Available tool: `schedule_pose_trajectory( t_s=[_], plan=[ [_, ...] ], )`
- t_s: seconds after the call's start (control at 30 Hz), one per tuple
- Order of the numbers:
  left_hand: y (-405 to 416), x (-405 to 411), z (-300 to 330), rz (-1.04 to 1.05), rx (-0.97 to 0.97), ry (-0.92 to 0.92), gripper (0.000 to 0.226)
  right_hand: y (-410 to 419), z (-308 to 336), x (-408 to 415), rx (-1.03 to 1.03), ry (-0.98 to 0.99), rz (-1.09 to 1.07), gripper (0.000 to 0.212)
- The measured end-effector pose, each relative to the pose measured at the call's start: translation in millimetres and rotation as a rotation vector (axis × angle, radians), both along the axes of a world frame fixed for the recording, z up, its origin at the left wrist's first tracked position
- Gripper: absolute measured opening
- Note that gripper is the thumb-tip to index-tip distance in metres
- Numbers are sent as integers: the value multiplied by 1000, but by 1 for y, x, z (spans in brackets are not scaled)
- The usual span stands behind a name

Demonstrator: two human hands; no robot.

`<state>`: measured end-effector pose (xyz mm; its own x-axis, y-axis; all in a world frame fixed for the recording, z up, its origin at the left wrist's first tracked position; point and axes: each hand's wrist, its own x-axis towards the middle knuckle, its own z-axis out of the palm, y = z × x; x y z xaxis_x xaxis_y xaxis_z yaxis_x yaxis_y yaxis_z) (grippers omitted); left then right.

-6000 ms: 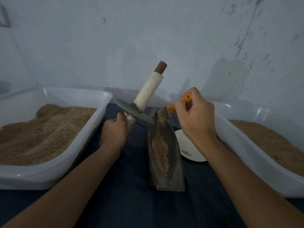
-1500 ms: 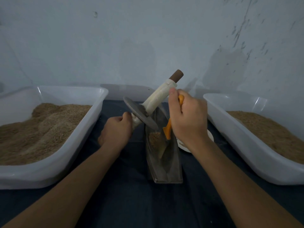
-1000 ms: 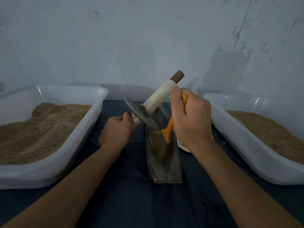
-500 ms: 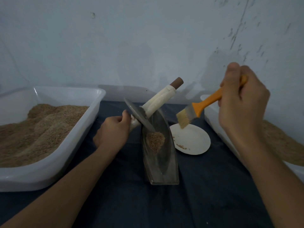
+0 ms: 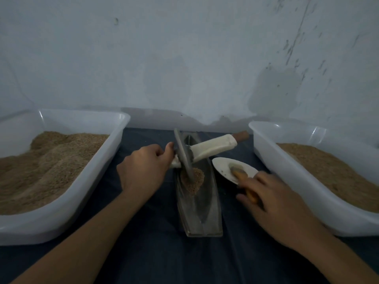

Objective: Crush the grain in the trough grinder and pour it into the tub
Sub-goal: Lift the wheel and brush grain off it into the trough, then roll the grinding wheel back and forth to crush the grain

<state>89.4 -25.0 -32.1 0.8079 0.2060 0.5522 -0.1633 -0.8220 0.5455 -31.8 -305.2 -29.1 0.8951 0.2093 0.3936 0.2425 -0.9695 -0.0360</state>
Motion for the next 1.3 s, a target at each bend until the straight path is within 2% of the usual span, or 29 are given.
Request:
schedule_pose_trajectory(
  t_s=[0.13,0.23,0.4,0.47,0.57,0.67,0.73,0.8,0.83,0.9,0.93,1.0,1.07,1.1,1.17,1.2,1.27,1.3],
  plan=[
    [-2,-3,2,11,117,-89,65,3,5,-14,-104,130,82,52],
    [-6,-8,4,-18,253,-174,54,10,19,-18,-70,124,133,51],
    [-8,-10,11,-54,397,-224,46,29,50,14,176,-274,161,30],
    [-9,-10,12,-85,421,-222,48,40,58,41,187,-298,132,26],
    [-5,-6,10,-126,444,-163,48,51,50,80,54,-137,44,42],
    [4,3,9,-214,733,-146,26,53,42,108,-26,-69,-33,67],
    [4,16,17,-307,826,-28,14,49,42,126,-88,-22,-73,65],
    [0,35,30,-322,775,140,16,48,44,142,-166,35,-75,47],
    [-3,45,35,-285,721,215,25,48,45,150,-152,57,-88,42],
    [-10,59,42,-202,571,343,46,47,48,164,-42,125,-149,46],
    [-16,63,43,-167,547,342,51,46,48,168,-15,156,-173,50],
    [-25,64,43,-105,615,273,54,43,43,167,-69,158,-168,40],
    [-28,55,46,-95,674,255,59,41,35,155,-112,37,-123,17],
    [-27,49,47,-103,702,256,64,40,30,146,-141,-35,-106,15],
    [-23,31,44,-134,755,201,70,43,22,124,-106,-147,-129,37],
    [-19,20,39,-133,801,116,64,44,19,114,-80,-186,-140,48],
    [-11,-6,29,-140,909,-82,34,45,9,93,-3,-259,-102,52],
    [-8,-18,25,-154,902,-154,29,45,6,83,24,-306,-65,48]
  ],
)
